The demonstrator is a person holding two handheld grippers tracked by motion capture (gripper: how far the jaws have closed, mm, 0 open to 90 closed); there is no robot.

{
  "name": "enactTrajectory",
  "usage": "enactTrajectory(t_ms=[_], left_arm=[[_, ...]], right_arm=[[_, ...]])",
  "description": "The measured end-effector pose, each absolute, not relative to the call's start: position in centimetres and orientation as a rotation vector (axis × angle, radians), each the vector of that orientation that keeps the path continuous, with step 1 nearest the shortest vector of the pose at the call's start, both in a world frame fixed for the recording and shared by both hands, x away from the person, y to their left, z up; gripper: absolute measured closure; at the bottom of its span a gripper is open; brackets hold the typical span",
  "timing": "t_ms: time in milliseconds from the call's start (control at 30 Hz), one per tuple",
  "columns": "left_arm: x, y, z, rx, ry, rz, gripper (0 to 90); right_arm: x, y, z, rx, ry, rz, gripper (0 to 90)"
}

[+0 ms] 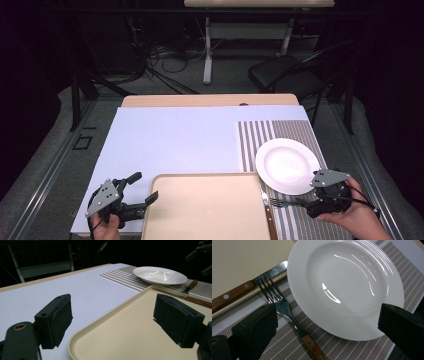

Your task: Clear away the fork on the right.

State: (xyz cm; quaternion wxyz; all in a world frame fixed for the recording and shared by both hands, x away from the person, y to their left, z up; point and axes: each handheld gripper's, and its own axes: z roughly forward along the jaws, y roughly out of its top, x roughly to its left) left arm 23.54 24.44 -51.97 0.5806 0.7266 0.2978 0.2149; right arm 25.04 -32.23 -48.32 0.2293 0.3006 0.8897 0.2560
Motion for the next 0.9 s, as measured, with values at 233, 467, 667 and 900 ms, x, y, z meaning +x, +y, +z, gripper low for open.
enactTrajectory(t_ms=[233,467,667,900], left_arm=[[23.6,24.4,-52.0,1.699,0.695,0.497,15.6],[23.5,24.4,-51.9,1.697,0.693,0.499,15.7],[23.5,24.3,-52.0,1.696,0.691,0.498,15.7],[23.5,24.3,-52.0,1.699,0.693,0.500,15.7]], right_arm=[[24.7,-32.1,-48.5,0.587,2.508,0.578,14.6],[24.1,-31.8,-48.5,0.407,2.543,0.460,29.4],[23.7,-31.5,-48.6,0.379,2.572,0.396,47.7],[23.5,-31.4,-49.1,0.359,2.624,0.389,58.7]])
